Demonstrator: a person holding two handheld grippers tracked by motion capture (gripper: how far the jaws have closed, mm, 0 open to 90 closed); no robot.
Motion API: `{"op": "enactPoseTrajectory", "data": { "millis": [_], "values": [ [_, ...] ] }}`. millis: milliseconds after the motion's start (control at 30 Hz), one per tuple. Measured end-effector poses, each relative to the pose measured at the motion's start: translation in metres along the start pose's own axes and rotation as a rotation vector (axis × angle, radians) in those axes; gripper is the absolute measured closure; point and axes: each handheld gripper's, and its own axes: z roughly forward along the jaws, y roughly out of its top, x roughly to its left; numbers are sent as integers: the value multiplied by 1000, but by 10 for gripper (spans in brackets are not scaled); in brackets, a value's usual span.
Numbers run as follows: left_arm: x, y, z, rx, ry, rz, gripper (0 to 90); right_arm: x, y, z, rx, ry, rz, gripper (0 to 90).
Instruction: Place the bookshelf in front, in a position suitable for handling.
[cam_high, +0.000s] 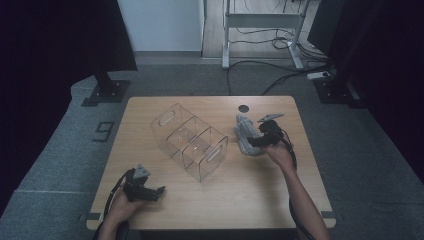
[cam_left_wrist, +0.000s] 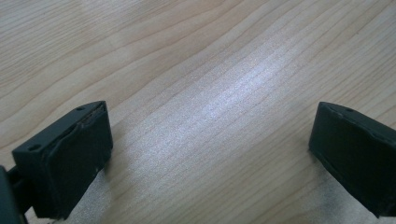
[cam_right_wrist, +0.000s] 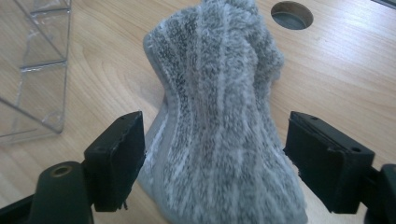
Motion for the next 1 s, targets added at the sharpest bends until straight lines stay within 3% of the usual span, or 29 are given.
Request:
{"op": "enactPoseTrajectory", "data": {
  "millis": [133, 633, 767, 1000],
  "values": [
    [0, 0, 0, 0, 0, 0, 0, 2, 5, 11, 21, -8, -17, 230],
    [0, 0, 0, 0, 0, 0, 0, -6, 6, 39, 62, -24, 5, 350],
    [0, 0, 0, 0, 0, 0, 0, -6, 2, 46, 73, -14, 13, 458],
    [0, 0, 0, 0, 0, 0, 0, -4, -1, 48, 93, -40, 8, 618]
  ]
}}
